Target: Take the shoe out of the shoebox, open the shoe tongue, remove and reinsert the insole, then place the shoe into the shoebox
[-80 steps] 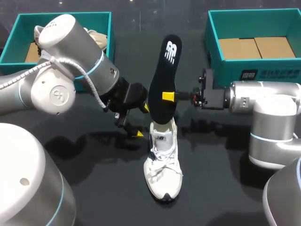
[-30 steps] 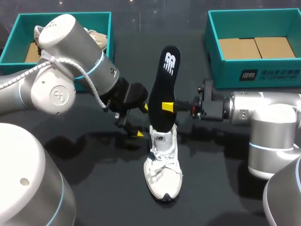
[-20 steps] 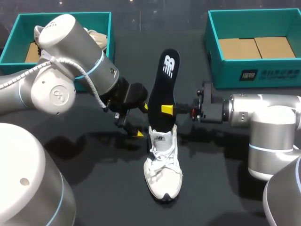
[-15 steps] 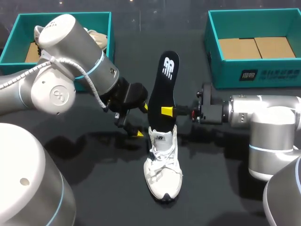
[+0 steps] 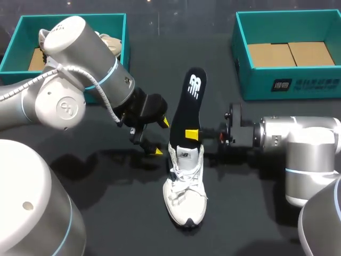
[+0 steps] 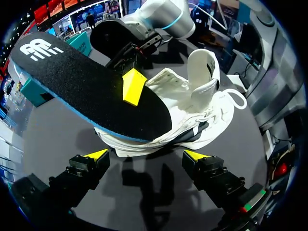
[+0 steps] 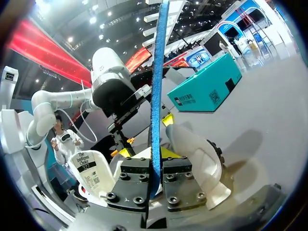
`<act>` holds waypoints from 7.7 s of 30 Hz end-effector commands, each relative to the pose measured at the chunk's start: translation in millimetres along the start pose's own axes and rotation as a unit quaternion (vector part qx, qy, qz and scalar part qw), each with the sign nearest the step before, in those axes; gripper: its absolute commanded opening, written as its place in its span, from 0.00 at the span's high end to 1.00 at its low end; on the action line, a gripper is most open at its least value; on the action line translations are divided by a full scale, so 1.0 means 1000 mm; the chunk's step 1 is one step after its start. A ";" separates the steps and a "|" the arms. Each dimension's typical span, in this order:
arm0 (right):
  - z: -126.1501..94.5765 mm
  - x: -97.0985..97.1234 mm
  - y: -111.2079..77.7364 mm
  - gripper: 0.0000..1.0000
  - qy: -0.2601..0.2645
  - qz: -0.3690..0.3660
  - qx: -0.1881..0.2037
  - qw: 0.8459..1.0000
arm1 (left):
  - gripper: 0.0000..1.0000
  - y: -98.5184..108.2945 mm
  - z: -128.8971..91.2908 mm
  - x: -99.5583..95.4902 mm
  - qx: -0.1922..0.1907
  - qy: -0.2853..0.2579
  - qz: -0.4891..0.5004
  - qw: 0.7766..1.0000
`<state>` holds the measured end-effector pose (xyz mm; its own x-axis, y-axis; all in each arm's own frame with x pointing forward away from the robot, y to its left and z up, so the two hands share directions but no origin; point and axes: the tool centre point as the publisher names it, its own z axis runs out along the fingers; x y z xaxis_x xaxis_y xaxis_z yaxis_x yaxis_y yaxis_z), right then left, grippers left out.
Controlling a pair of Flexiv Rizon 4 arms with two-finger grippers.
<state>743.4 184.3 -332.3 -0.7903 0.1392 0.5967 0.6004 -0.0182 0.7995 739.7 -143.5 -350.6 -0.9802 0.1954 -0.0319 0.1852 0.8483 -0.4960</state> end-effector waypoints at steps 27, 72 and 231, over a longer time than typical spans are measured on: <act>0.006 0.010 -0.042 1.00 0.023 0.036 0.047 0.998 | 0.00 0.001 0.000 0.001 0.000 -0.001 0.000 1.000; 0.009 0.020 0.008 0.75 0.022 -0.031 0.100 0.994 | 0.00 0.001 0.000 0.001 0.000 -0.001 0.000 1.000; 0.013 0.011 0.004 1.00 0.068 0.016 0.137 0.988 | 0.00 0.001 0.000 0.001 0.000 -0.001 0.000 1.000</act>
<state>741.7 196.6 -316.7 -0.7718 0.0089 0.6358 0.6161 0.2583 0.7441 739.8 -143.4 -350.6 -0.9802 0.1956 -0.0314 0.1851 0.8481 -0.4965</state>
